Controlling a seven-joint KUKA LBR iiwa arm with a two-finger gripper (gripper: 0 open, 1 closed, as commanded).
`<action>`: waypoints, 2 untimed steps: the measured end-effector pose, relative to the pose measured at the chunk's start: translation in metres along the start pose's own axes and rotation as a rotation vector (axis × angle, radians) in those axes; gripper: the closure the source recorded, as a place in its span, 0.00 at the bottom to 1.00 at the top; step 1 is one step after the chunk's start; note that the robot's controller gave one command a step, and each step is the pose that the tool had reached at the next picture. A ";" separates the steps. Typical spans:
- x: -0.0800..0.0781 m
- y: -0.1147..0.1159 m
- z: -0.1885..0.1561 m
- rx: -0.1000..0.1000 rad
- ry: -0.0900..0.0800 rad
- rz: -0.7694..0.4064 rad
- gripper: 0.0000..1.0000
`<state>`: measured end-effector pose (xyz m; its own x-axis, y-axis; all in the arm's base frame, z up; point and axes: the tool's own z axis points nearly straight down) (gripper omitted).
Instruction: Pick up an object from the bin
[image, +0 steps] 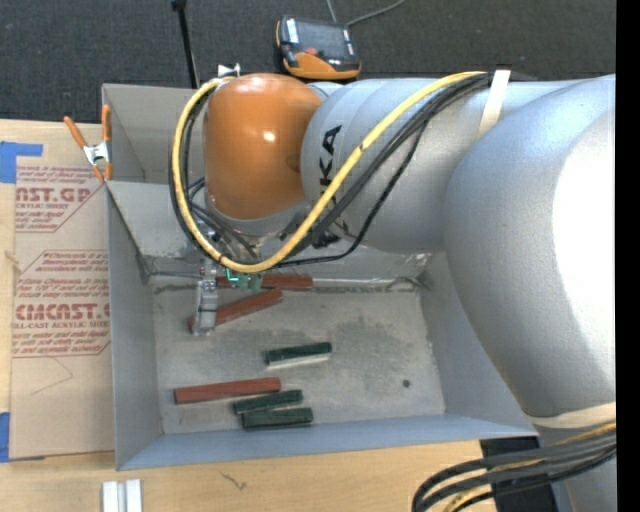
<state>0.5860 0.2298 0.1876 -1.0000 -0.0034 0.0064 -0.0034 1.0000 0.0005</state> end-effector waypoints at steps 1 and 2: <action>-0.002 -0.001 -0.005 -0.002 -0.008 0.003 0.00; -0.001 -0.050 0.083 0.000 -0.011 -0.072 0.00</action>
Offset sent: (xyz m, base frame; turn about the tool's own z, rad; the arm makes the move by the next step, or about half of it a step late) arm -0.0015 -0.0692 -0.1176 -0.0971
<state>0.5863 0.1800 0.1048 -0.9972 -0.0752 -0.0052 -0.0752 0.9972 0.0009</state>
